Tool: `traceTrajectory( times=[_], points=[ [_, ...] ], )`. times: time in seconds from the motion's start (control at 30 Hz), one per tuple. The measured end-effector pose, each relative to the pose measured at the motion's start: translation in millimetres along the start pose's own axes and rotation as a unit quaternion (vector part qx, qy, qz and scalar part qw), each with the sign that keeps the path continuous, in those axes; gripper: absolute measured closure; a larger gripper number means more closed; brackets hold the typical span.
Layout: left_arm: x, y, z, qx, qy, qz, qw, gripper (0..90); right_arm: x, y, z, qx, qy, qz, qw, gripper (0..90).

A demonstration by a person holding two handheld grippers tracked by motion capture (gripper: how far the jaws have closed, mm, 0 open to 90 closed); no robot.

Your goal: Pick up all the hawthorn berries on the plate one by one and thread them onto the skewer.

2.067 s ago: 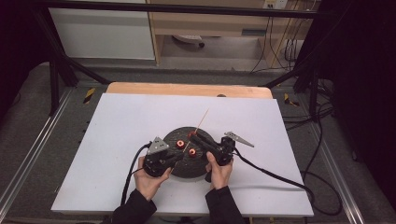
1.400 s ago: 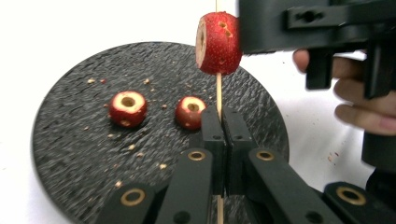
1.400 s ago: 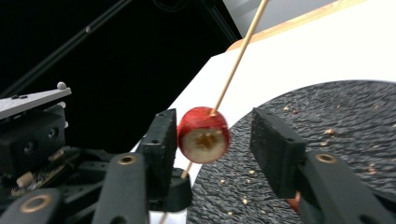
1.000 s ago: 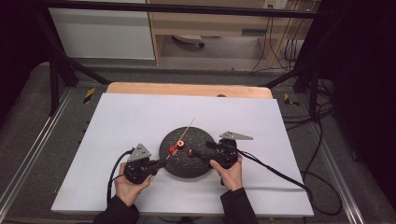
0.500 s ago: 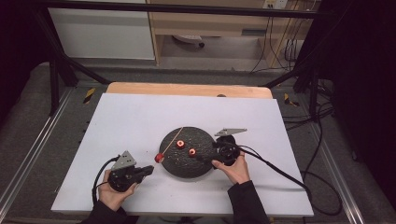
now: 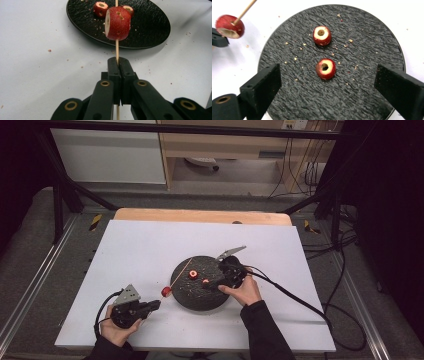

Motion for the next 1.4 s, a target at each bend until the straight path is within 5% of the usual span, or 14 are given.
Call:
traceTrajectory(
  times=[0.3, 0.53, 0.87, 1.4],
  points=[
    [-0.8, -1.0, -3.1, -0.004, 0.004, 0.000, 1.0000, 89.0, 22.3, 11.9, 1.9, -0.019, 0.000, -0.075, 0.9970, 18.8],
    [0.1, -2.2, -4.4, -0.006, 0.005, 0.000, 1.0000, 89.0, 40.7, 16.5, 2.4, -0.026, 0.012, -0.130, 0.9911, 31.2],
    [0.5, -2.4, -3.8, -0.004, 0.003, -0.002, 1.0000, 89.0, 53.9, 17.6, 3.9, -0.011, 0.023, -0.163, 0.9863, 47.8],
    [0.8, -2.6, -3.6, -0.004, 0.003, 0.000, 1.0000, 88.9, 57.0, 17.5, 7.2, 0.006, 0.021, -0.172, 0.9849, 61.2]
  ],
)
Point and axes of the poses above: each handheld gripper's, and its own axes: x roughly forward along the jaws, y roughly out of its top, z roughly to its right, the point moved 2 cm from there along x, roughly forward along the jaws, and after that the axes turned 12 degrees about z, right-handed, at the moved point
